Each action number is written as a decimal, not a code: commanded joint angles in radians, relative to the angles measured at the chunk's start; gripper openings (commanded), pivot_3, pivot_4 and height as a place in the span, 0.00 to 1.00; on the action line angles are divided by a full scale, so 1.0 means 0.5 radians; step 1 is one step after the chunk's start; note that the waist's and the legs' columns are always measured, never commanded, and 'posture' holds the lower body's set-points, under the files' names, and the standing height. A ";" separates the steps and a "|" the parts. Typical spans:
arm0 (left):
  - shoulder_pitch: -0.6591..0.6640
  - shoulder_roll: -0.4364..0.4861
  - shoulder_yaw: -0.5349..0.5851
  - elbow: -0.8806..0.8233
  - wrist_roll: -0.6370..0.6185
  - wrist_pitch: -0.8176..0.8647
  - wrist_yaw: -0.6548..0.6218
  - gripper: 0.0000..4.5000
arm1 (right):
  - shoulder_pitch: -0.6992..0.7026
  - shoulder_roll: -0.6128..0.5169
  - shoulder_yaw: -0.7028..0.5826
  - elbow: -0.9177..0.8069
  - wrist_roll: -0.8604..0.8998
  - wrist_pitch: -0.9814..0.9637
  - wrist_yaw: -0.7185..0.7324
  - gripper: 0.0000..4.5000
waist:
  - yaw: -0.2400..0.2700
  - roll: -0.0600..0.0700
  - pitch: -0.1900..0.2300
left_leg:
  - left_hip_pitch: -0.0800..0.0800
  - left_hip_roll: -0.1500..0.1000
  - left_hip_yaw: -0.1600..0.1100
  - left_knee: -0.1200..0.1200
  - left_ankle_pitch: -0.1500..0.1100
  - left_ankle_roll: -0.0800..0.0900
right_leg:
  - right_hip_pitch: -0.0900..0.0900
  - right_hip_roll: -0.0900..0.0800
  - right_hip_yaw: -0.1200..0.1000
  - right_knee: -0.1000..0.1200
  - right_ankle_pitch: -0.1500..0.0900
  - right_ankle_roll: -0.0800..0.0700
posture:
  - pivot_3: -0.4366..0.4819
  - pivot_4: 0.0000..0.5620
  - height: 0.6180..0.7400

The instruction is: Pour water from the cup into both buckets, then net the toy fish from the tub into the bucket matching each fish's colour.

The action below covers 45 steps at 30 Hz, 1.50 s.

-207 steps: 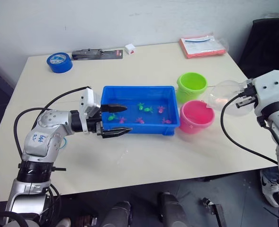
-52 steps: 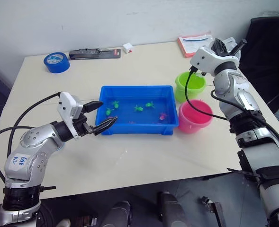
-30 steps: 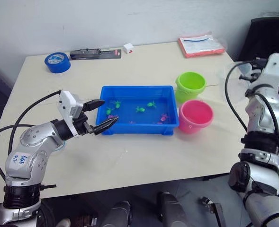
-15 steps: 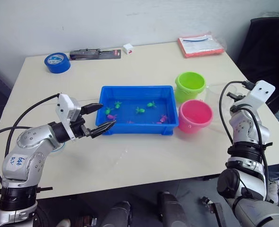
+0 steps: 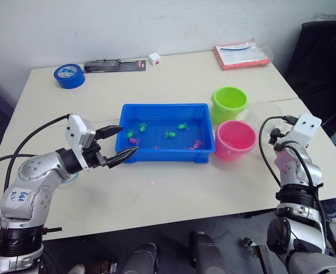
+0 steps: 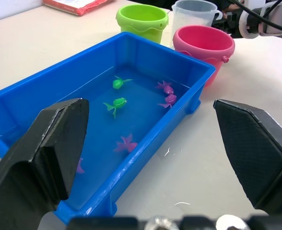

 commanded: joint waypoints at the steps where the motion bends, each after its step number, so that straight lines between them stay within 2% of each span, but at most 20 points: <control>1: -0.016 0.013 0.021 -0.030 -0.015 -0.040 -0.019 1.00 | 0.086 -0.046 0.005 -0.305 0.031 0.177 0.013 0.98 | 0.004 0.000 0.000 | 0.000 0.000 0.000 0.000 0.000 0.000 | 0.000 0.000 0.000 0.000 0.000 0.000 | 0.48 0.27 1.00; 15: -0.079 -0.016 -0.052 0.011 0.000 -0.043 -0.033 1.00 | 0.302 -0.165 0.116 -0.832 0.076 0.778 0.245 0.98 | 0.008 0.000 0.000 | 0.000 0.000 0.000 0.000 0.000 0.000 | 0.000 0.000 0.000 0.000 0.000 0.000 | 0.48 0.27 1.00; 21: -0.075 -0.014 -0.050 0.022 0.009 -0.049 -0.024 1.00 | 0.471 -0.355 0.139 -1.184 0.134 1.086 0.453 0.98 | 0.018 0.000 0.000 | -0.001 0.000 0.000 0.000 0.000 0.000 | 0.000 -0.001 0.000 -0.001 0.000 0.000 | 0.48 0.27 1.00; 25: -0.057 0.001 -0.031 0.028 0.017 -0.052 -0.022 1.00 | 0.686 -0.684 0.064 -1.500 0.356 1.217 0.879 0.98 | 0.051 0.000 0.000 | -0.001 -0.001 0.000 0.000 0.000 0.000 | 0.001 -0.001 0.000 -0.010 0.000 0.000 | 0.48 0.27 1.00; 28: -0.039 0.015 -0.019 0.031 0.020 -0.056 -0.029 1.00 | 0.743 -0.885 -0.052 -1.624 0.589 1.292 1.192 0.98 | 0.058 -0.001 0.000 | 0.001 0.000 0.000 -0.001 0.000 0.000 | 0.003 0.000 0.000 -0.014 0.001 0.001 | 0.48 0.27 1.00; 32: -0.005 0.027 -0.002 0.022 0.013 -0.056 -0.037 1.00 | 0.795 -1.150 -0.145 -1.764 0.886 1.189 1.678 0.98 | 0.068 -0.001 0.000 | 0.001 0.002 -0.001 -0.001 0.000 0.001 | 0.007 0.001 -0.001 -0.019 0.003 0.002 | 0.48 0.27 1.00; 35: 0.013 0.035 0.008 0.011 0.008 -0.054 -0.038 1.00 | 0.781 -1.197 -0.127 -1.782 0.989 1.105 1.822 0.98 | 0.069 -0.004 0.001 | 0.001 0.001 -0.001 -0.001 -0.001 0.001 | 0.008 0.000 -0.002 -0.022 0.005 0.004 | 0.48 0.27 1.00; 41: 0.042 0.061 0.065 -0.019 0.000 -0.029 -0.002 1.00 | 0.672 -1.140 0.033 -1.794 1.115 0.910 1.931 0.98 | 0.091 -0.005 0.002 | 0.001 0.002 -0.001 -0.001 0.000 0.001 | 0.008 0.000 -0.002 -0.023 0.006 0.004 | 0.48 0.27 1.00; 45: 0.057 0.063 0.187 0.038 -0.008 0.058 0.149 1.00 | 0.505 -1.044 0.345 -1.853 1.273 0.875 2.050 0.98 | 0.092 -0.006 0.002 | 0.001 0.002 0.000 -0.001 0.000 0.001 | 0.008 0.000 -0.002 -0.024 0.006 0.004 | 0.48 0.27 1.00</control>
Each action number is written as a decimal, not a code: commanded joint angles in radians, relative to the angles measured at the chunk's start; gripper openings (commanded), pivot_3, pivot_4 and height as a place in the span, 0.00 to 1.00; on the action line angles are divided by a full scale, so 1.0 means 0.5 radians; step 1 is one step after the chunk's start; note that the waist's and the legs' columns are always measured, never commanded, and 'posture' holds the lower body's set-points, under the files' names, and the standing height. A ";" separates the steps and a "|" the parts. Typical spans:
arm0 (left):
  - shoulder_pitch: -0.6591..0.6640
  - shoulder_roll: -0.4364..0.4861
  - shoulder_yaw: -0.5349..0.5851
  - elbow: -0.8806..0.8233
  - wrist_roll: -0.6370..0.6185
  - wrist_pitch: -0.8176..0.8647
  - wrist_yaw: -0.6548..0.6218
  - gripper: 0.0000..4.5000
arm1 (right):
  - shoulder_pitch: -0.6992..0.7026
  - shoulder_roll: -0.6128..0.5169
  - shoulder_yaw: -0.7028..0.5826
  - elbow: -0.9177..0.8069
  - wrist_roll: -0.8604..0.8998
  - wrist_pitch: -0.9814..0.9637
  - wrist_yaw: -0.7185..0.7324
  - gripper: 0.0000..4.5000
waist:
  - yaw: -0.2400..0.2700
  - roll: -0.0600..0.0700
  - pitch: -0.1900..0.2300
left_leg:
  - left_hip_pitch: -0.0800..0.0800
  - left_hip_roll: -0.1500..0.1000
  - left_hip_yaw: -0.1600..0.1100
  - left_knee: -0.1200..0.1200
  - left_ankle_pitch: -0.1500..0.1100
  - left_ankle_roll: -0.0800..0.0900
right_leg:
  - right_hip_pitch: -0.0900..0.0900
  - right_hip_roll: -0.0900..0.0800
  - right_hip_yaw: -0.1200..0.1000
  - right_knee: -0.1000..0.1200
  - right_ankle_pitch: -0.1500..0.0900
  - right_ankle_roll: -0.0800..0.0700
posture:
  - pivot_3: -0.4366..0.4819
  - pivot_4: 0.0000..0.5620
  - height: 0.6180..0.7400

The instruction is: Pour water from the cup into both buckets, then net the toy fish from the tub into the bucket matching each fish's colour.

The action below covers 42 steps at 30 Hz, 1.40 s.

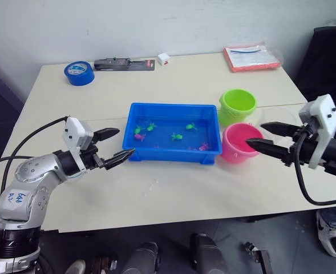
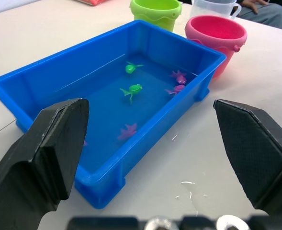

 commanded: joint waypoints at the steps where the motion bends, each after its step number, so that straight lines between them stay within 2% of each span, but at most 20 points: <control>1: 0.003 -0.002 0.182 0.028 -0.033 0.071 0.161 1.00 | -0.121 0.051 0.261 -0.109 0.151 -0.053 0.126 0.98 | 0.004 -0.001 0.000 | 0.000 0.000 -0.001 0.000 0.000 0.000 | 0.000 0.000 -0.001 0.000 0.000 0.000 | 0.48 0.27 1.00; 6: 0.018 0.036 0.297 0.165 -0.028 0.255 0.325 1.00 | -0.176 0.133 0.518 -0.086 0.079 -0.249 0.225 0.98 | 0.022 -0.002 0.000 | -0.001 0.001 -0.002 0.000 0.000 0.000 | 0.000 0.000 -0.003 -0.003 0.000 0.000 | 0.48 0.27 1.00; 10: 0.062 0.146 0.281 0.351 0.145 0.278 0.389 1.00 | -0.183 0.178 0.680 -0.040 -0.047 -0.473 0.329 0.98 | 0.022 -0.004 0.001 | -0.002 0.000 -0.003 -0.001 -0.001 0.001 | 0.000 0.000 -0.004 -0.004 0.000 0.000 | 0.48 0.27 1.00; 13: 0.051 0.187 0.245 0.507 0.224 0.323 0.421 1.00 | -0.196 0.196 0.724 -0.031 -0.044 -0.516 0.354 0.98 | 0.022 -0.005 0.001 | -0.002 0.000 -0.003 -0.001 0.000 0.001 | 0.000 0.000 -0.005 -0.004 0.000 0.000 | 0.48 0.27 1.00; 17: 0.016 0.192 0.150 0.732 0.364 0.193 0.394 1.00 | -0.195 0.201 0.748 -0.051 -0.048 -0.535 0.348 0.98 | 0.022 -0.005 0.001 | -0.002 0.000 -0.004 -0.001 0.000 0.001 | 0.000 0.000 -0.005 -0.004 0.000 -0.001 | 0.48 0.27 1.00; 34: -0.872 0.038 -0.327 2.310 0.898 -0.526 0.224 1.00 | -0.081 0.178 0.745 -0.229 0.011 -0.461 0.205 0.98 | 0.012 -0.012 -0.001 | -0.003 -0.001 -0.004 0.001 -0.001 0.001 | 0.000 -0.001 -0.010 0.003 0.002 0.000 | 0.48 0.27 1.00; 42: -0.957 0.019 -0.404 2.583 1.024 -0.584 0.212 1.00 | -0.053 0.158 0.699 -0.290 0.076 -0.408 0.109 0.98 | 0.016 -0.015 -0.002 | -0.002 -0.002 -0.003 0.003 0.000 0.001 | 0.000 -0.002 -0.009 0.004 0.002 0.000 | 0.48 0.27 1.00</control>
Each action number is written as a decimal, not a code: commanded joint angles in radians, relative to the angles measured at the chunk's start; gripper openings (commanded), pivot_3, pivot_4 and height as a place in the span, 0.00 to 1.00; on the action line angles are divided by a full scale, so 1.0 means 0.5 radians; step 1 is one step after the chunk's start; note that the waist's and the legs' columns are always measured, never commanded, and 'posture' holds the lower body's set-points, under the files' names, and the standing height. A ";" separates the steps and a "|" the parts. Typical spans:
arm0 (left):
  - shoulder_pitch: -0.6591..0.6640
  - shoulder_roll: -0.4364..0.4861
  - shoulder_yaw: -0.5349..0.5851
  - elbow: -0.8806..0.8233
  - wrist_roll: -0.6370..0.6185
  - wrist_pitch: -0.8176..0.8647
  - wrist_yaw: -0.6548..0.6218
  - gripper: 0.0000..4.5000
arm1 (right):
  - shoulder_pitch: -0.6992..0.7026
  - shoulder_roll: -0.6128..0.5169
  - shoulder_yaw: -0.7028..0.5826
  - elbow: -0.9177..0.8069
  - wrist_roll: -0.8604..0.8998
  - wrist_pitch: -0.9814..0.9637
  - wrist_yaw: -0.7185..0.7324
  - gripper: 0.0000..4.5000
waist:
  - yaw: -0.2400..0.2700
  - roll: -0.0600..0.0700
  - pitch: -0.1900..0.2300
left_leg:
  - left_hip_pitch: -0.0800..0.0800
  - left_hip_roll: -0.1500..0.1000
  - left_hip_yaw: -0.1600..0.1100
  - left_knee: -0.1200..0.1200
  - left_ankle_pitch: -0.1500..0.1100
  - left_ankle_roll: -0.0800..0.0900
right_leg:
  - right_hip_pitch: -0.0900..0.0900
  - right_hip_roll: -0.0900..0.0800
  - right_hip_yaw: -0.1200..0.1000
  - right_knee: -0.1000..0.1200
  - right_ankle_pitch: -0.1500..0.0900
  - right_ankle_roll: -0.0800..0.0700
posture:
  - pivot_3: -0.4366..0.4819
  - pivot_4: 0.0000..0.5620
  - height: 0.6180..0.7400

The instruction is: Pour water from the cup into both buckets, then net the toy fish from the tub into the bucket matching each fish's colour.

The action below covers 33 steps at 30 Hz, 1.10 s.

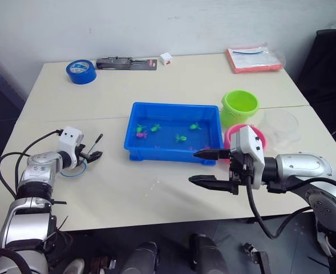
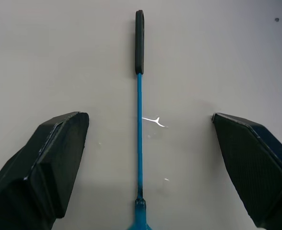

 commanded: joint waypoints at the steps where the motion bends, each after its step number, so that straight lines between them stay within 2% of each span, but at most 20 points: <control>1: 0.017 0.011 -0.027 0.099 0.068 0.017 -0.020 1.00 | 0.000 -0.031 -0.091 -0.082 0.061 0.012 -0.034 0.98 | -0.002 0.000 0.000 | 0.000 0.000 0.000 0.001 0.000 0.000 | 0.000 0.000 0.000 0.000 0.000 0.000 | 0.48 0.27 1.00; 2: 0.019 0.011 -0.028 0.105 0.070 0.017 -0.030 1.00 | -0.001 -0.032 -0.094 -0.085 0.067 0.017 -0.040 0.98 | -0.002 0.000 0.000 | 0.001 0.000 0.000 0.001 0.000 0.000 | 0.000 0.000 0.001 0.000 0.000 0.000 | 0.48 0.27 1.00; 5: 0.038 0.012 -0.026 0.094 0.073 0.011 -0.037 0.81 | -0.002 -0.039 -0.103 -0.090 0.082 0.028 -0.054 1.00 | -0.003 0.000 0.000 | 0.001 0.000 0.000 0.001 0.000 0.000 | 0.000 0.000 0.001 0.001 0.000 0.000 | 0.48 0.27 1.00; 13: 0.050 0.000 -0.022 0.083 0.079 0.015 -0.051 0.03 | -0.012 -0.047 -0.087 -0.077 0.068 0.017 -0.061 1.00 | -0.002 0.000 0.000 | 0.001 0.000 0.001 0.001 0.000 0.000 | 0.000 0.000 0.001 0.001 0.000 0.000 | 0.48 0.27 1.00; 19: 0.053 0.021 0.033 0.055 0.056 -0.033 -0.002 0.01 | -0.030 -0.047 -0.076 -0.057 0.065 0.010 -0.053 1.00 | -0.003 -0.001 0.000 | 0.001 0.000 0.001 0.001 0.000 0.000 | 0.000 0.000 0.001 0.001 0.000 0.000 | 0.48 0.27 1.00; 22: 0.062 0.100 0.138 -0.071 -0.005 -0.064 0.015 0.01 | -0.041 -0.043 -0.074 -0.038 0.066 0.005 -0.042 1.00 | -0.008 -0.001 0.000 | 0.001 0.000 0.001 0.001 0.000 0.000 | 0.000 0.000 0.001 0.001 0.000 0.000 | 0.48 0.27 1.00; 29: 0.169 0.247 0.339 -0.701 -0.171 0.055 -0.080 0.01 | -0.068 -0.050 -0.063 0.030 0.049 -0.006 0.011 1.00 | -0.016 -0.008 0.001 | -0.004 0.002 -0.002 0.001 0.000 0.000 | -0.002 0.000 -0.002 0.001 0.001 -0.001 | 0.48 0.27 1.00; 33: 0.241 0.257 0.385 -1.274 -0.353 0.204 -0.224 0.01 | -0.100 -0.057 -0.040 0.088 0.030 -0.009 0.057 1.00 | 0.000 -0.008 0.001 | -0.004 0.001 -0.001 0.002 -0.002 0.003 | -0.001 -0.002 -0.004 0.000 0.002 0.000 | 0.48 0.27 1.00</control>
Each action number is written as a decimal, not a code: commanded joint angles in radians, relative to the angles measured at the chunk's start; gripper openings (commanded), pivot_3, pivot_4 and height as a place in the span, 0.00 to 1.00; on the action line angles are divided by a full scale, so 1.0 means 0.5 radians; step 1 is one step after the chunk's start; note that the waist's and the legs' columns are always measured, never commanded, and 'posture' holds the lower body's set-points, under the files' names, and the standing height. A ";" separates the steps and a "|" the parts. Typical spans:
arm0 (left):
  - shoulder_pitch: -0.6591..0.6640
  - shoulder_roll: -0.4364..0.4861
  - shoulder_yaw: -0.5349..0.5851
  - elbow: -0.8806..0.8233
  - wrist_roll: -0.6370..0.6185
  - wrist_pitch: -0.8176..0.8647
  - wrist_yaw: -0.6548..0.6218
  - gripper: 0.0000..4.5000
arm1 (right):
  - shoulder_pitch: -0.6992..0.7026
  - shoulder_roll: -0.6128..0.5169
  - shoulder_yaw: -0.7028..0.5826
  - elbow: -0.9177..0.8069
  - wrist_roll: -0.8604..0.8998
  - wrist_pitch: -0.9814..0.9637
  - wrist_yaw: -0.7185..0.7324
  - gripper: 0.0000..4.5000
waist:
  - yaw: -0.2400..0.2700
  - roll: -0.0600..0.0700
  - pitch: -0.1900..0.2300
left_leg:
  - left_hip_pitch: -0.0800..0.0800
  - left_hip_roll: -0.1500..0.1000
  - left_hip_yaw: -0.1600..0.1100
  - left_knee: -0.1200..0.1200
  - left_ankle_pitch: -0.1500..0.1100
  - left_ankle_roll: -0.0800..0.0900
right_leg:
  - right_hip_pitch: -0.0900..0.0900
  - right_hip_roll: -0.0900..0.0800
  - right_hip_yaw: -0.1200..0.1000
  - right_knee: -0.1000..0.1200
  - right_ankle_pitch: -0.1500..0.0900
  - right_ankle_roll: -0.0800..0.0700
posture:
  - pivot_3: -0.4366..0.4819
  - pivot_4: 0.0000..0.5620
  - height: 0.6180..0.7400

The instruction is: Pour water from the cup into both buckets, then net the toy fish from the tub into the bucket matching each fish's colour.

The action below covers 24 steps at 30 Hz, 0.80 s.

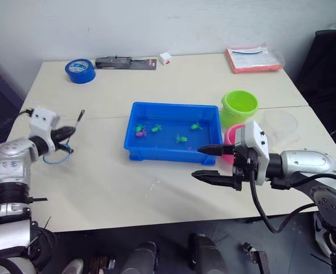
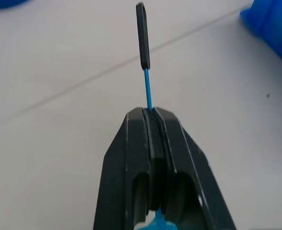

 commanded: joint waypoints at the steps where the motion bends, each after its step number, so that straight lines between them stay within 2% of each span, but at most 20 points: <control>1: 0.061 0.017 0.035 -0.500 -0.177 0.119 -0.139 0.01 | -0.059 -0.019 0.018 0.031 -0.017 -0.035 0.051 1.00 | 0.004 0.000 0.000 | 0.000 0.000 0.000 0.000 0.000 0.000 | 0.000 0.000 -0.001 0.000 0.000 0.000 | 0.48 0.27 1.00; 5: 0.077 0.006 -0.073 -0.948 -0.370 0.357 -0.324 0.01 | -0.164 -0.008 0.096 0.132 -0.079 0.002 0.045 1.00 | 0.003 0.000 0.000 | -0.001 0.000 0.000 0.001 -0.001 0.001 | 0.000 0.000 -0.001 -0.001 0.000 0.000 | 0.48 0.27 1.00; 9: 0.039 -0.015 -0.208 -1.130 -0.436 0.410 -0.469 0.01 | -0.230 -0.007 0.164 0.191 -0.122 0.041 0.042 1.00 | -0.004 0.000 0.000 | 0.000 0.000 0.001 0.001 -0.001 0.001 | 0.000 0.000 -0.001 -0.001 0.000 0.000 | 0.48 0.27 1.00; 12: -0.030 -0.043 -0.414 -1.232 -0.444 0.365 -0.672 0.01 | -0.290 -0.006 0.232 0.229 -0.120 0.120 0.057 1.00 | -0.005 0.000 0.000 | 0.000 0.001 0.001 0.001 -0.001 0.001 | 0.000 0.001 -0.001 -0.002 0.000 0.000 | 0.48 0.27 1.00; 17: -0.118 -0.112 -0.615 -1.273 -0.433 0.305 -0.877 0.01 | -0.360 0.024 0.277 0.281 -0.121 0.204 0.042 1.00 | 0.002 0.000 0.000 | -0.001 0.000 0.001 0.002 -0.001 0.001 | 0.000 0.000 -0.001 -0.003 0.000 0.000 | 0.48 0.27 1.00; 21: -0.166 -0.193 -0.799 -1.214 -0.337 0.105 -1.038 0.01 | -0.411 0.086 0.295 0.290 -0.096 0.261 0.024 1.00 | 0.000 0.000 0.000 | -0.001 0.000 0.001 0.001 -0.001 0.001 | 0.000 0.000 -0.001 -0.003 0.000 0.000 | 0.48 0.27 1.00; 24: -0.183 -0.238 -0.850 -1.172 -0.300 0.015 -1.096 0.01 | -0.445 0.123 0.297 0.285 -0.089 0.294 0.015 1.00 | 0.001 0.000 0.000 | -0.001 0.000 0.001 0.003 -0.001 0.001 | 0.000 0.000 -0.001 -0.004 0.000 0.000 | 0.48 0.27 1.00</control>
